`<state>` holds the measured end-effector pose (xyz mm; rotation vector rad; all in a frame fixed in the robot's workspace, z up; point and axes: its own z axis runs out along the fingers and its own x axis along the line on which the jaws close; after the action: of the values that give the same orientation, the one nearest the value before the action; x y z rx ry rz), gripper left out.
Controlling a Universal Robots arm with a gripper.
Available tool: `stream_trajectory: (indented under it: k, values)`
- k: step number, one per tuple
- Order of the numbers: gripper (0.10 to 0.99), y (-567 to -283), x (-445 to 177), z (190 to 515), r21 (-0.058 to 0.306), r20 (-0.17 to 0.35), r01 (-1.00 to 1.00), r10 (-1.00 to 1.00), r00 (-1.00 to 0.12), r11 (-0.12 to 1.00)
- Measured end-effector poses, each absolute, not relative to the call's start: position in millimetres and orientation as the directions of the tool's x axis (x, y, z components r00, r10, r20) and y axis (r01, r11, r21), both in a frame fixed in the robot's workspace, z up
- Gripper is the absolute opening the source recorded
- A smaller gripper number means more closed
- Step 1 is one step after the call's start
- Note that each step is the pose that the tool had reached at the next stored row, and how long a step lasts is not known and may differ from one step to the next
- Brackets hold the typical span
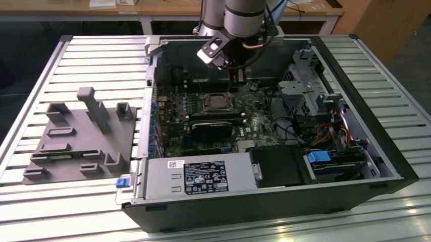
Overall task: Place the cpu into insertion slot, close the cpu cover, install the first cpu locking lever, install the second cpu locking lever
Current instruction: 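Close the cpu cover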
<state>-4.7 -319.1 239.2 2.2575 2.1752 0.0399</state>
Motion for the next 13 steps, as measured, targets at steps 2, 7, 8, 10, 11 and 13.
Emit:
stream_trajectory:
  k: [2,7,8,10,11,13]
  values:
    - [0.102,-319,-8,239,0.025,0.014,0.999,0.999,0.037,-0.037]
    - [0.102,-319,-21,237,0.028,0.017,0.999,0.999,0.037,-0.037]
    - [0.102,-319,-25,236,0.029,0.019,0.999,0.999,0.037,-0.037]
    - [0.102,-319,-32,234,0.03,0.023,0.999,0.999,0.037,-0.038]
    - [0.102,-319,-34,233,0.03,0.025,0.999,0.999,0.037,-0.038]
    - [0.102,-320,-38,231,0.03,0.029,0.999,0.999,0.037,-0.037]
